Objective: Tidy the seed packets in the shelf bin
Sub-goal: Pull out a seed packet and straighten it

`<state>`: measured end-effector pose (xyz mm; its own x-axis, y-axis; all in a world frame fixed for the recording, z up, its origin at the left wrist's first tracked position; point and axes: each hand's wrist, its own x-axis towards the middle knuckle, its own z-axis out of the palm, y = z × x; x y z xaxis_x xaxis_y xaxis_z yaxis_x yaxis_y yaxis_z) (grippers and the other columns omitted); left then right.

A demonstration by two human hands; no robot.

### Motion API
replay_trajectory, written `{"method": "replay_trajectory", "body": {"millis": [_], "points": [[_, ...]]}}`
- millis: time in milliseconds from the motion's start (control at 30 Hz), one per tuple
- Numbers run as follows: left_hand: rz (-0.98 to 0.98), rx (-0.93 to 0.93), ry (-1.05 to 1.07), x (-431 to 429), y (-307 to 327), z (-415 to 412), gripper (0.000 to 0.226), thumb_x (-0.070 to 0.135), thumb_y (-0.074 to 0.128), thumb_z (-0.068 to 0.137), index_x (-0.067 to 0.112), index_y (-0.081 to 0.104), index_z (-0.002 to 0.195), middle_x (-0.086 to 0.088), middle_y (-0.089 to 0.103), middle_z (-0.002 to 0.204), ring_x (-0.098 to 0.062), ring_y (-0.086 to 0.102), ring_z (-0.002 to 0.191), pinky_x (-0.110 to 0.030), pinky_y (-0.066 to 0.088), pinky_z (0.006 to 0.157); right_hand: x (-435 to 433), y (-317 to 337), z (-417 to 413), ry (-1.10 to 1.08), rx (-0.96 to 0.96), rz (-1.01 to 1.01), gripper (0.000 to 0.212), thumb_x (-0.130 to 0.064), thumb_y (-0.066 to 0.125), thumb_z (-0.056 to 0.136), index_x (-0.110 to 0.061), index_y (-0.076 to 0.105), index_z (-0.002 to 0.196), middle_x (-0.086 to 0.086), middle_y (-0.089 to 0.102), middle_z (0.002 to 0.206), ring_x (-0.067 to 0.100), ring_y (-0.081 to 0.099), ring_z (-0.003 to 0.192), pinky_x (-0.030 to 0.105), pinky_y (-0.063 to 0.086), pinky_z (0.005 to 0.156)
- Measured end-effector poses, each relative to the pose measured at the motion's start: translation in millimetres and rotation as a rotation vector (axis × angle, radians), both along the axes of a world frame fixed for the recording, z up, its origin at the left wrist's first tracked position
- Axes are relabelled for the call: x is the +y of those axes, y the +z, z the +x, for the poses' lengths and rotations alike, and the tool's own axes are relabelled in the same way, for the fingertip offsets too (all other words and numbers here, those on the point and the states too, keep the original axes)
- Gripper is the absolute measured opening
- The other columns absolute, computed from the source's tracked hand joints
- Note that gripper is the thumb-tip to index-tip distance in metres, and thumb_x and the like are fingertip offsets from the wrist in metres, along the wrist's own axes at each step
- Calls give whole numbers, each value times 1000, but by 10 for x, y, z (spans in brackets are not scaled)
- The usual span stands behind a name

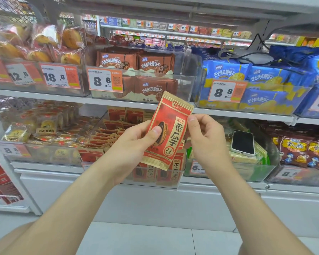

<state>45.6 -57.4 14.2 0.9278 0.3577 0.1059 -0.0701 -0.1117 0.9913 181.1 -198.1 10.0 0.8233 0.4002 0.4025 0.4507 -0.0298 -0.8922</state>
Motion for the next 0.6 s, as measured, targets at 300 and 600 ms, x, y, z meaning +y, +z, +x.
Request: {"method": "replay_trajectory", "body": {"millis": [300,600], "points": [[11,-72,74,110,14,9,31,31,51,112,28,68,139,2,81,120,-18,77,113,-47,60,100,27,19,-58,200,-2,-4,18,-18,64,106,-21,74,120,-7,81,106,6,75,92,32,62,79],[625,68,404,581,-77,60,17,41,60,107,31,69,118,20,69,108,0,65,99,-16,48,79,174,-32,47,-103,-86,88,8,-32,74,97,-28,71,103,-8,80,95,13,79,87,50,65,82]]}}
